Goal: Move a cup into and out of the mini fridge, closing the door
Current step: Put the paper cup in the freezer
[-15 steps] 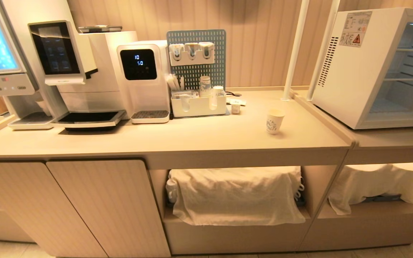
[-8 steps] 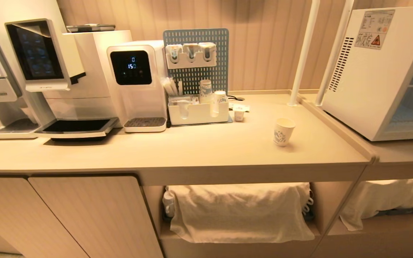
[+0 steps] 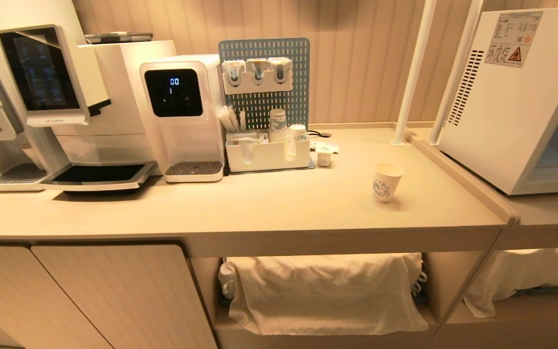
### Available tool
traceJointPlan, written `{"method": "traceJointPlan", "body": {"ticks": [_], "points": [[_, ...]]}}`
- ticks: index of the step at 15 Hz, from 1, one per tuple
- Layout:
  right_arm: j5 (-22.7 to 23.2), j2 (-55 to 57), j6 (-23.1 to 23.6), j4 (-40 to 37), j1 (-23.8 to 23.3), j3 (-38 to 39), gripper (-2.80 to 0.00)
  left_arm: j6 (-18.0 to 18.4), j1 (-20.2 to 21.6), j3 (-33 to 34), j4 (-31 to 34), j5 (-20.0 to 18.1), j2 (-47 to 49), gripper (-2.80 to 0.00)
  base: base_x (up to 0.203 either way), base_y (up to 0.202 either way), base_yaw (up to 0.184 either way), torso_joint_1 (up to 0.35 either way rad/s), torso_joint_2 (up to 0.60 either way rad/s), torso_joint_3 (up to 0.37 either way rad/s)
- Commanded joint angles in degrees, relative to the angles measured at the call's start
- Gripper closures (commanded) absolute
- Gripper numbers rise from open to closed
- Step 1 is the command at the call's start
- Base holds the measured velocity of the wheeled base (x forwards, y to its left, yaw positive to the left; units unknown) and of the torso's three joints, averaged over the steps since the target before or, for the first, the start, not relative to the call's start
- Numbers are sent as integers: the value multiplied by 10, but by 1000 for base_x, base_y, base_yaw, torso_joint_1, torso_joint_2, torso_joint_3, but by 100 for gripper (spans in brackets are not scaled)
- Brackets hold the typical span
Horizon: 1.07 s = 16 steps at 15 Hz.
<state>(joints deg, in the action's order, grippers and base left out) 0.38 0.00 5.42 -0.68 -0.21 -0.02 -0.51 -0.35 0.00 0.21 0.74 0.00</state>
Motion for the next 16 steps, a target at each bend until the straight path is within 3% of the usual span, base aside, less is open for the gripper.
{"method": "traceJointPlan", "body": {"ticks": [1, 5, 9, 13, 16], "points": [[5, 1, -1, -4, 0, -15, 0, 0, 0, 1, 0, 0, 0, 0, 0, 0, 0, 0, 0, 0], [27, 68, -38, -141, 0, -216, 0, 0, 0, 0, 0, 0, 0, 0, 0, 0, 0, 0, 0, 0], [93, 260, -108, -315, 1, -453, 0, 0, 0, 1, 0, 0, 0, 0, 0, 0, 0, 0, 0, 0], [150, 506, -184, -368, 12, -655, 0, 0, 0, 1, 0, 0, 0, 0, 0, 0, 0, 0, 0, 0], [198, 646, -262, -398, 45, -741, 0, 0, 0, 1, 0, 0, 0, 0, 0, 0, 0, 0, 0, 0]]}}
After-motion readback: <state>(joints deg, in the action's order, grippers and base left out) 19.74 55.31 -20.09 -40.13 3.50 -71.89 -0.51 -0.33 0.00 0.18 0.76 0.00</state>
